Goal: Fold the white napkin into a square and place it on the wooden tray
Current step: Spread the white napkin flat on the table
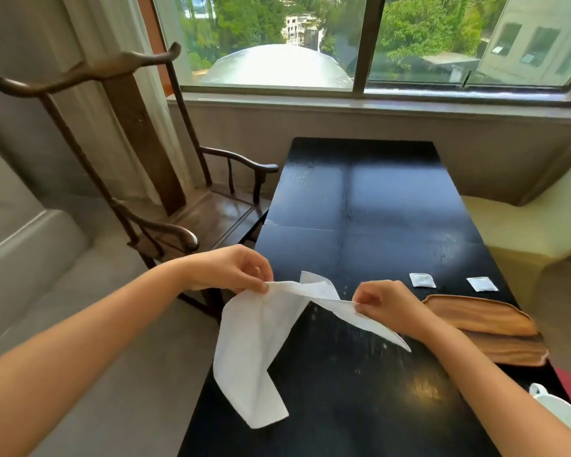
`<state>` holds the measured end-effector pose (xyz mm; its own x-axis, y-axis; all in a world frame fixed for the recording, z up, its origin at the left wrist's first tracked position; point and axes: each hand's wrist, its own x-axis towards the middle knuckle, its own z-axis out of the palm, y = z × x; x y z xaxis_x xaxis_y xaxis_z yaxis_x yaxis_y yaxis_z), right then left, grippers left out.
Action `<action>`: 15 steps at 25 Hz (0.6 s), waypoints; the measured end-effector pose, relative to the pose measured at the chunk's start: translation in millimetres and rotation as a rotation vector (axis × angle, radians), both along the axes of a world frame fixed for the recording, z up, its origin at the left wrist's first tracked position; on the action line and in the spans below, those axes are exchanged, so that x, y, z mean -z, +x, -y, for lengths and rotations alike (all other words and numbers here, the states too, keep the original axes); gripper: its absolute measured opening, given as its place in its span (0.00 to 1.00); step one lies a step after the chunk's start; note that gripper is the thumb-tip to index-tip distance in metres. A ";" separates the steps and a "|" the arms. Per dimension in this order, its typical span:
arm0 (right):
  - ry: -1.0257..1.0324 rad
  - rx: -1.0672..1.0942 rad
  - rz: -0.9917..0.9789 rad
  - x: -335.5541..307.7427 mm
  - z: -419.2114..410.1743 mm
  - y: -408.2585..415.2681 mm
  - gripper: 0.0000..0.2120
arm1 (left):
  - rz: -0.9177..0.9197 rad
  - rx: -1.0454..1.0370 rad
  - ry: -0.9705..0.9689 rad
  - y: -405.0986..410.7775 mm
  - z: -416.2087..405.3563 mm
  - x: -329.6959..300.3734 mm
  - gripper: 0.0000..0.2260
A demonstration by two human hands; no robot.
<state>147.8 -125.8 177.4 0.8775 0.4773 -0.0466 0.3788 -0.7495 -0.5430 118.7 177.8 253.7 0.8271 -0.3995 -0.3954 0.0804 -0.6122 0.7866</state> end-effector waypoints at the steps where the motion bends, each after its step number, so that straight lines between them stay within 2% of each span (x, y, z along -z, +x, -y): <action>1: -0.031 -0.024 -0.015 -9.7 7.8 -0.6 0.10 | 0.002 0.069 0.081 2.0 -4.5 -6.8 0.02; 3: -0.102 -0.052 -0.031 -26.7 18.0 -1.4 0.12 | 0.057 0.166 0.257 8.8 -11.3 -12.1 0.04; 5: -0.162 -0.057 -0.024 -38.5 23.2 -0.7 0.08 | 0.136 0.201 0.401 17.6 -12.0 -14.1 0.05; 9: -0.265 -0.023 0.079 -55.7 27.5 15.8 0.07 | 0.376 0.120 0.562 40.7 -7.4 -21.0 0.03; 11: -0.169 0.101 0.201 -67.7 29.6 31.9 0.10 | 0.556 -0.013 0.548 53.6 -5.3 -31.4 0.04; 15: -0.013 0.351 0.663 -104.9 31.6 55.6 0.04 | 0.936 -0.170 0.482 69.6 -3.1 -61.4 0.05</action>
<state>203.3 -157.5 282.3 0.8242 0.1670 0.5412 0.3606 -0.8915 -0.2741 188.3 180.9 315.1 0.9136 -0.2211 0.3412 -0.3169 -0.9130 0.2570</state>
